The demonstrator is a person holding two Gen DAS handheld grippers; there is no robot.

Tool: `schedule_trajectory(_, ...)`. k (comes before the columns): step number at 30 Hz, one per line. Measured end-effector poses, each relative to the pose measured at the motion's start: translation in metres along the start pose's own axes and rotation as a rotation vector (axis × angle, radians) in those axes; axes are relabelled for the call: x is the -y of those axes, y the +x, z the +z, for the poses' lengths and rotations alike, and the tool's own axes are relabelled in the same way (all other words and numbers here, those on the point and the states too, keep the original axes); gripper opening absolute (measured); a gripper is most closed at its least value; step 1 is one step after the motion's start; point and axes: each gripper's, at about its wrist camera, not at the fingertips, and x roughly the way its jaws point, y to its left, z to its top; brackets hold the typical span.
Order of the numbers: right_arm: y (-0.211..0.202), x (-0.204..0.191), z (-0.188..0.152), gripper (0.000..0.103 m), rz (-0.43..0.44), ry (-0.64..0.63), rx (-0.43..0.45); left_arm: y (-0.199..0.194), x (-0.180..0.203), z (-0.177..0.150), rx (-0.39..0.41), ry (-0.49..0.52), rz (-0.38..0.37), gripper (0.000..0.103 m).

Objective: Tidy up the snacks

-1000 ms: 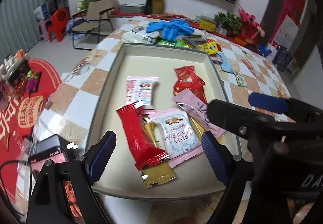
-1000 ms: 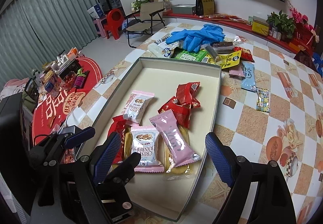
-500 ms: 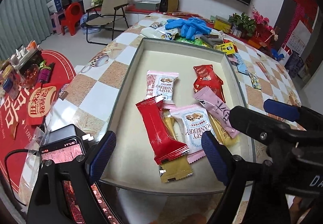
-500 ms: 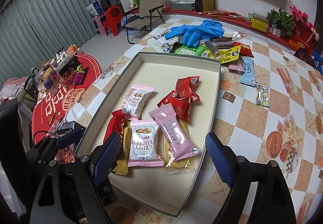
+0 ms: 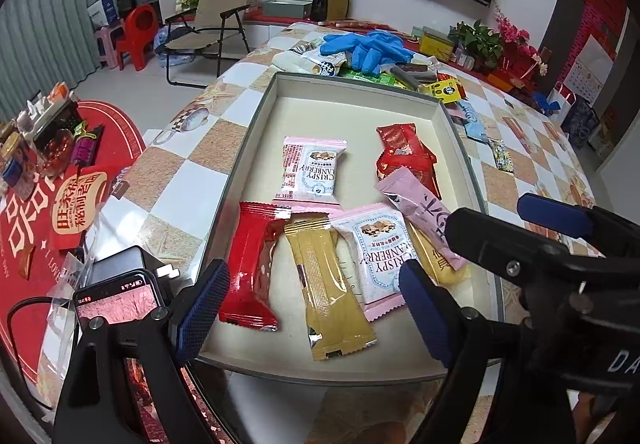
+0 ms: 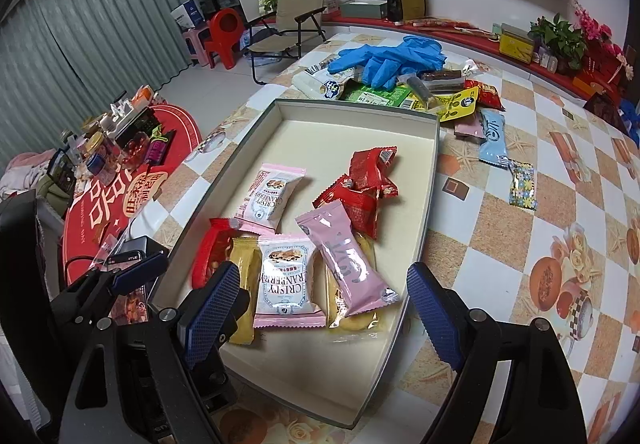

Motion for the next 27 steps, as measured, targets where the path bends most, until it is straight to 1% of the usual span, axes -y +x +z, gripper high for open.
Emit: schedule_trajectory(27,-0.0011,0.0009,0.0006,0.087,0.002,0.002,0.002,0.0011,0.0041,0.0002,-0.01,0.004,-0.008,0.089)
